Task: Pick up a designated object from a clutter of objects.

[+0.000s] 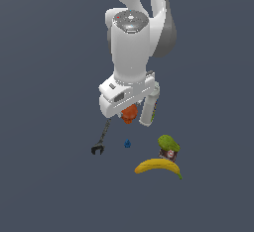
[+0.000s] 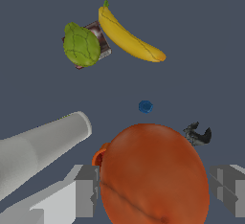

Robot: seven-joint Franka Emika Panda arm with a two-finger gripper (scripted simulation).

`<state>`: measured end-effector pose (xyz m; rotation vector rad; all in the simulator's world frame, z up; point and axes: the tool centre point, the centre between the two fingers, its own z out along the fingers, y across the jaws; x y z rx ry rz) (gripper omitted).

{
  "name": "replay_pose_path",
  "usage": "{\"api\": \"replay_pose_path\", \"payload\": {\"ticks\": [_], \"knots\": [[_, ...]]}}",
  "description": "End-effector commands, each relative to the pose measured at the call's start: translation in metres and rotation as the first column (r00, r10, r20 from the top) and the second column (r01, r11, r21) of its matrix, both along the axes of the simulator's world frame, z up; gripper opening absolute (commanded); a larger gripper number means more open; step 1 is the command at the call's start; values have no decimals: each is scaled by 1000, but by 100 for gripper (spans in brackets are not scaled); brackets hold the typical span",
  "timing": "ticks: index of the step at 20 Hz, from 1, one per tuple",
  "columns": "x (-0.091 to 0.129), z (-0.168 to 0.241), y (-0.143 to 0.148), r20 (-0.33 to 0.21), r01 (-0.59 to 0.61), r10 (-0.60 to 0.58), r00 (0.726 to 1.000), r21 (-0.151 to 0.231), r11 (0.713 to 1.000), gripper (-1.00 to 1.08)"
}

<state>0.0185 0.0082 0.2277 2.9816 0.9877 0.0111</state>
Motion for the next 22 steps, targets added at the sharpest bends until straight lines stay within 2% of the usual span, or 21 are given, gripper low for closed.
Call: {"api": "replay_pose_path", "payload": {"ticks": [1,12,22], "knots": [[-9,26,-8,0,0,0,1000,1,1000,-100],[-36,112,-35,-5,1,-1,1000,0,1000,-100],[-42,137,-43,-7,1,-1,1000,-1,1000,-100]]}}
